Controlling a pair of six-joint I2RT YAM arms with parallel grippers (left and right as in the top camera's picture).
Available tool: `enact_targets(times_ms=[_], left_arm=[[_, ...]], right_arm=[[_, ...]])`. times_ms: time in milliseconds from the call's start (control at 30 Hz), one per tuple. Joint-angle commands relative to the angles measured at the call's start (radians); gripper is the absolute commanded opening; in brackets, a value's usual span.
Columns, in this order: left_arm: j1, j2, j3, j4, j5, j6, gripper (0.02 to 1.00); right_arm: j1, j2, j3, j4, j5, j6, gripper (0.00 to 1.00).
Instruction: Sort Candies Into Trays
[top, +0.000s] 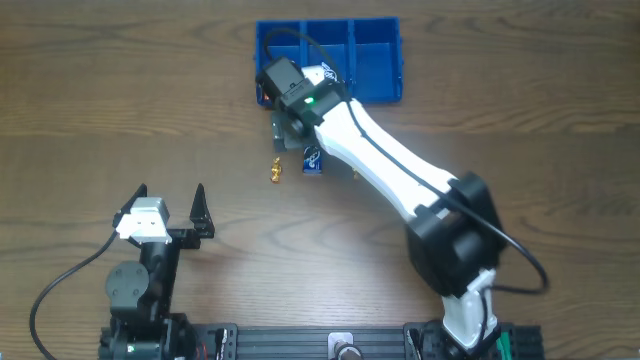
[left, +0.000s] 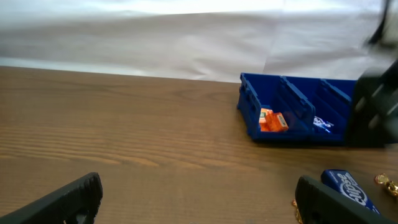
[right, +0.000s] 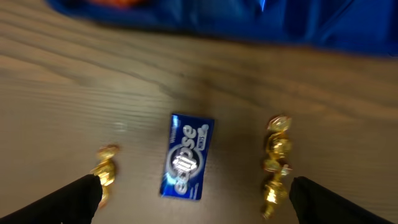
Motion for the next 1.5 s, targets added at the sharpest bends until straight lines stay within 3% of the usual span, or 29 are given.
enact_targets(times_ms=[33, 367, 867, 967, 1100, 1300, 1500], left_arm=[[0.005, -0.007, -0.015, -0.04, 0.026, 0.003, 0.998], [0.005, -0.007, -0.015, -0.04, 0.026, 0.003, 0.996], [0.005, -0.007, -0.015, -0.04, 0.026, 0.003, 0.998], [0.005, -0.007, -0.015, -0.04, 0.026, 0.003, 0.998], [0.005, -0.007, -0.015, -0.04, 0.026, 0.003, 0.998], [0.005, -0.007, -0.015, -0.04, 0.026, 0.003, 0.998], [0.005, -0.007, -0.015, -0.04, 0.026, 0.003, 0.996]], right_arm=[[-0.006, 0.089, -0.015, 0.006, -0.008, 0.101, 1.0], [-0.016, 0.161, -0.025, 0.059, -0.092, 0.145, 1.0], [-0.036, 0.166, -0.078, 0.091, -0.097, 0.156, 0.982], [-0.037, 0.166, -0.078, 0.091, -0.095, 0.152, 0.781], [-0.037, 0.165, -0.078, 0.091, -0.095, 0.153, 0.329], [-0.036, 0.165, -0.078, 0.094, -0.095, 0.152, 0.209], [-0.036, 0.121, -0.077, 0.106, -0.079, 0.111, 0.165]])
